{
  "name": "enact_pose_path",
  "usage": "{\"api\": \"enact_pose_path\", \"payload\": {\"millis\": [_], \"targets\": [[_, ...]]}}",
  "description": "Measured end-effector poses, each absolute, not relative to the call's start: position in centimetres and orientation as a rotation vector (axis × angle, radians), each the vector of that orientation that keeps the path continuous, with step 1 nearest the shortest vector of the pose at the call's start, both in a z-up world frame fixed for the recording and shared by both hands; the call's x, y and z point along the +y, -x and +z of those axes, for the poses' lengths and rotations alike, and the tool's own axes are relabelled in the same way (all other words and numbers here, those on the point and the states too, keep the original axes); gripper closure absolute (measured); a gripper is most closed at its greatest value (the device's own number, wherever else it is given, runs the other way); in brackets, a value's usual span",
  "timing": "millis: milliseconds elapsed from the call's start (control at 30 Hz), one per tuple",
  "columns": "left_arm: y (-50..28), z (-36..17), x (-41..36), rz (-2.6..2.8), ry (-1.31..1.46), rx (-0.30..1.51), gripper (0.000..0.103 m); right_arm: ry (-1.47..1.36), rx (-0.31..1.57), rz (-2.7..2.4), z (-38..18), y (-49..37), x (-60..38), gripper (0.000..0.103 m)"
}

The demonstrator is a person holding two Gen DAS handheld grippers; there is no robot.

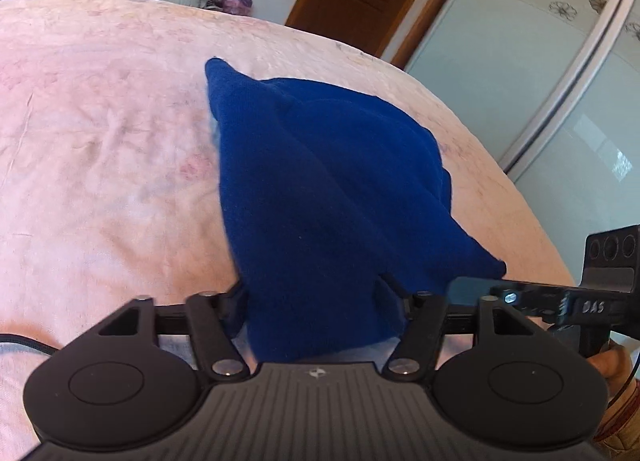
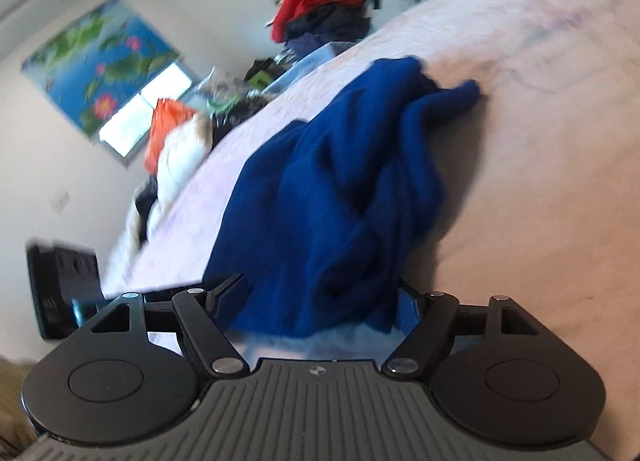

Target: Fold small clothes

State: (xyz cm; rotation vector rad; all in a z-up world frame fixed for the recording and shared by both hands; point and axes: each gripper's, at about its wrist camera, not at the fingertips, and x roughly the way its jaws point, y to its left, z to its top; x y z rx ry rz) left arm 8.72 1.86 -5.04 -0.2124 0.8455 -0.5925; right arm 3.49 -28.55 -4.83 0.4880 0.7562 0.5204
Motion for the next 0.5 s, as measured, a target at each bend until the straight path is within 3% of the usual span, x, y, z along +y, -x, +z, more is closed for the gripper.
{"api": "enact_pose_path", "payload": {"millis": [33, 100, 167, 367, 500], "targets": [[-8.6, -4.9, 1.8, -0.578, 0.190, 0.846, 0.066, -0.451, 0.761, 0.506, -4.6, -3.5, -27.9, 0.036], [-8.7, -4.5, 1.7, -0.551, 0.165, 0.849, 0.079, -0.454, 0.797, 0.489, -4.4, -3.9, -27.6, 0.084], [-8.5, -4.0, 2.2, -0.542, 0.189, 0.844, 0.087, -0.480, 0.791, 0.485, -4.1, -4.0, -27.6, 0.084], [-6.7, -2.3, 2.2, -0.500, 0.110, 0.795, 0.089, -0.471, 0.757, 0.482, -2.1, -2.4, -27.5, 0.084], [-6.5, -3.4, 1.7, -0.439, 0.082, 0.822, 0.085, -0.378, 0.817, 0.376, -2.9, -1.7, -27.1, 0.071]]}}
